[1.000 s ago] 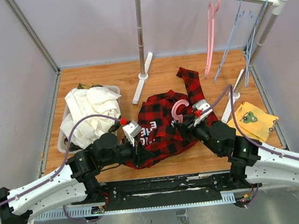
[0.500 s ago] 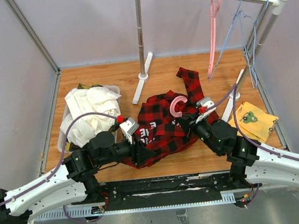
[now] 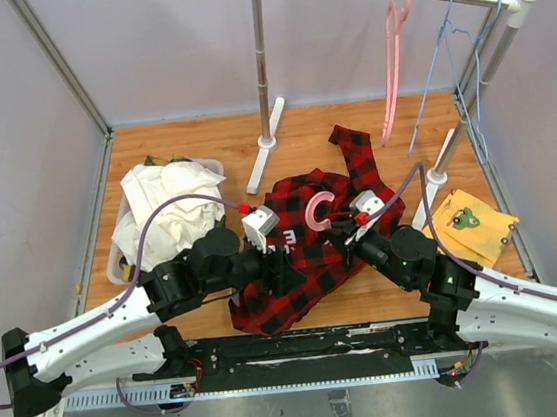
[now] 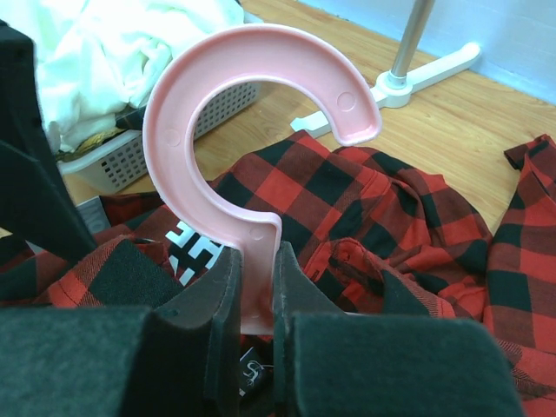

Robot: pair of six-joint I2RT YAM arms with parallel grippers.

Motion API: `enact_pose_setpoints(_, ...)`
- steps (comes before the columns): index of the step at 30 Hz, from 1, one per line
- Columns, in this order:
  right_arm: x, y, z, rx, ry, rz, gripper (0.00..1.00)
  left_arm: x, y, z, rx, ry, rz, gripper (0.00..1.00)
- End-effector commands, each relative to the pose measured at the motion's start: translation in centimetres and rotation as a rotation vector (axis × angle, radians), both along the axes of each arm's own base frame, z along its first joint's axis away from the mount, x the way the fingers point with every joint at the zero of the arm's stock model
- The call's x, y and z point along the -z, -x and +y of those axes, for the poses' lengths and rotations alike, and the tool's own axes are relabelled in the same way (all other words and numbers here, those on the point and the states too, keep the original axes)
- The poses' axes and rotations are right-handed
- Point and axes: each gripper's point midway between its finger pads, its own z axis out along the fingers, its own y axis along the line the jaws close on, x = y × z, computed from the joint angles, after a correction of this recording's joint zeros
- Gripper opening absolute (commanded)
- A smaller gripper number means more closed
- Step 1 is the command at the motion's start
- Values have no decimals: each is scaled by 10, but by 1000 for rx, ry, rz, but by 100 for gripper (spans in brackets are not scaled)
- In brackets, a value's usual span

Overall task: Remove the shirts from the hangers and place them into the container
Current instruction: Remove the shirt from the hanger.

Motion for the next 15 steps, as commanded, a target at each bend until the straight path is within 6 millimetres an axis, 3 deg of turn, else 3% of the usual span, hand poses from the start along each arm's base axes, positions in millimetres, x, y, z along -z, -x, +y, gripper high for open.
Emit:
enact_pose_setpoints(1,-8,4,10,-68,0,-37,1,-9,-4,-15,-8,57,17,65)
enact_pose_setpoints(4,-7,3,11,-70,10,-36,1,-9,-8,-13,-36,68,11,53)
enact_pose_setpoints(6,-8,3,11,-69,8,-40,1,-11,-10,-9,-55,76,0,32)
enact_pose_setpoints(8,-8,3,11,-69,8,-39,1,-15,-10,-6,-63,90,-6,19)
enact_pose_setpoints(13,-9,-2,4,-19,-1,-43,1,-8,-10,7,-90,59,-5,1)
enact_pose_setpoints(15,-9,-3,2,-7,-6,-44,1,-8,-9,10,-94,55,-4,1)
